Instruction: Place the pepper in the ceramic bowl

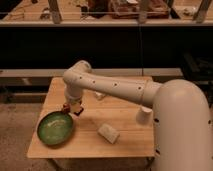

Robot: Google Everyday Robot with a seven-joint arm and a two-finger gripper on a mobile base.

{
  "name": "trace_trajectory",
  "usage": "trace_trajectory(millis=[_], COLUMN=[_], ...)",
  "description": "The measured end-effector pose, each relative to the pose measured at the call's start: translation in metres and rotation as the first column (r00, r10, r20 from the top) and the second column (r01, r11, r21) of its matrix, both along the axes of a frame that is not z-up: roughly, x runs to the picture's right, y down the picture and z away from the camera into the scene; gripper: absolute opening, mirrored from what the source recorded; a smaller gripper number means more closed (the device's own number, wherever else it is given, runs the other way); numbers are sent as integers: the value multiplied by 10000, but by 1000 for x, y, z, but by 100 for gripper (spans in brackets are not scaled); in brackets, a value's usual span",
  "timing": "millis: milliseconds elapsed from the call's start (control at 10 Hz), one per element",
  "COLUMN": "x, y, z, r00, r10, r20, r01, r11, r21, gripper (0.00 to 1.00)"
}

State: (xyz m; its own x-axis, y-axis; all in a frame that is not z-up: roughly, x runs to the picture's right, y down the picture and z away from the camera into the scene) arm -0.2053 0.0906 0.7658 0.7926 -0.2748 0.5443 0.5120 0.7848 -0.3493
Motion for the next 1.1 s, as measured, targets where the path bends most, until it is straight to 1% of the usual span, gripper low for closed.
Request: trace_trajectory(millis=[100,200,300,400,500,600,700,900,1100], x=[-10,-16,-22,-24,-32,-45,-49,-54,-53], y=[6,12,18,22,32,47,58,66,63], z=[-7,-11,-9,-2,4,6,4,3,12], r00=[9997,9992,9981,9977,9965,9946,9936,9922,9926], r10=[-147,-212,-260,-266,-421,-622,-724,-795,-706], r20=[208,353,565,621,723,828,867,961,985], r01=[144,203,241,246,404,610,718,783,690], r11=[9998,9995,9991,9992,9989,9980,9974,9968,9974], r21=[160,248,340,327,245,170,94,169,198], gripper=[36,38,38,39,46,56,60,60,60])
